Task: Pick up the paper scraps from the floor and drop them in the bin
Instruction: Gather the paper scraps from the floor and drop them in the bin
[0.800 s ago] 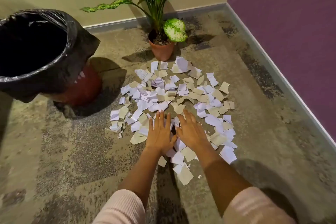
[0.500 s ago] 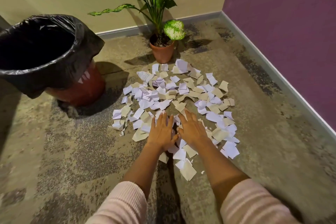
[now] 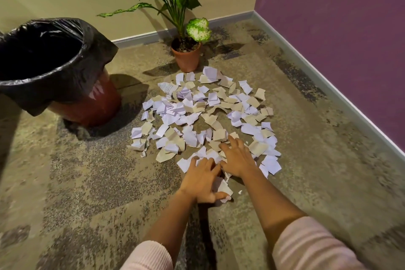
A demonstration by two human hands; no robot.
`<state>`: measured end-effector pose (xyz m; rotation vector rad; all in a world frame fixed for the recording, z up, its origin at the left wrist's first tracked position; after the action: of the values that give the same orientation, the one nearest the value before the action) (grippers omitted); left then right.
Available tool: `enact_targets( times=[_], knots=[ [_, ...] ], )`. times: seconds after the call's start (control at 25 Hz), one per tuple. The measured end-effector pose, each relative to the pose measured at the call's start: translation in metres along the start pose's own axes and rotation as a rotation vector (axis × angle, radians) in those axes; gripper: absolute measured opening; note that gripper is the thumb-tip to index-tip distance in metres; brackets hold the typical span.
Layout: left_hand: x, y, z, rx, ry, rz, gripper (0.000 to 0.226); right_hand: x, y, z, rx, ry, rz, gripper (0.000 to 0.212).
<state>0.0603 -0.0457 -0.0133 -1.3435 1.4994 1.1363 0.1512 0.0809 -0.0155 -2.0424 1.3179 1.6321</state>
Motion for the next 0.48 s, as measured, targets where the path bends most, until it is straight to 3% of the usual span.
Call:
enact_targets(
  times=[0.32,0.48],
  knots=[
    [0.001,-0.019,0.003,-0.190,0.173,-0.196,0.058,0.000,-0.015,-0.013,-0.004,0.102,-0.040,0.074],
    [-0.002,-0.012,0.008,-0.282,0.219,-0.327,0.036,0.000,-0.017,-0.019,-0.041,0.074,-0.122,0.063]
  ],
)
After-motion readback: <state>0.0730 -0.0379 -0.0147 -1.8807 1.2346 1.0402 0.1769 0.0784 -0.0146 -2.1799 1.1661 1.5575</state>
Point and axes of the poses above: each hand's wrist, its own z-axis towards the middle knuckle, its own x-axis out of the palm, y = z × x, the point moved 2 cm from there along z, towards the middle knuckle, and after that the axes turned 10 degrees about z, right-handed, at the moved point
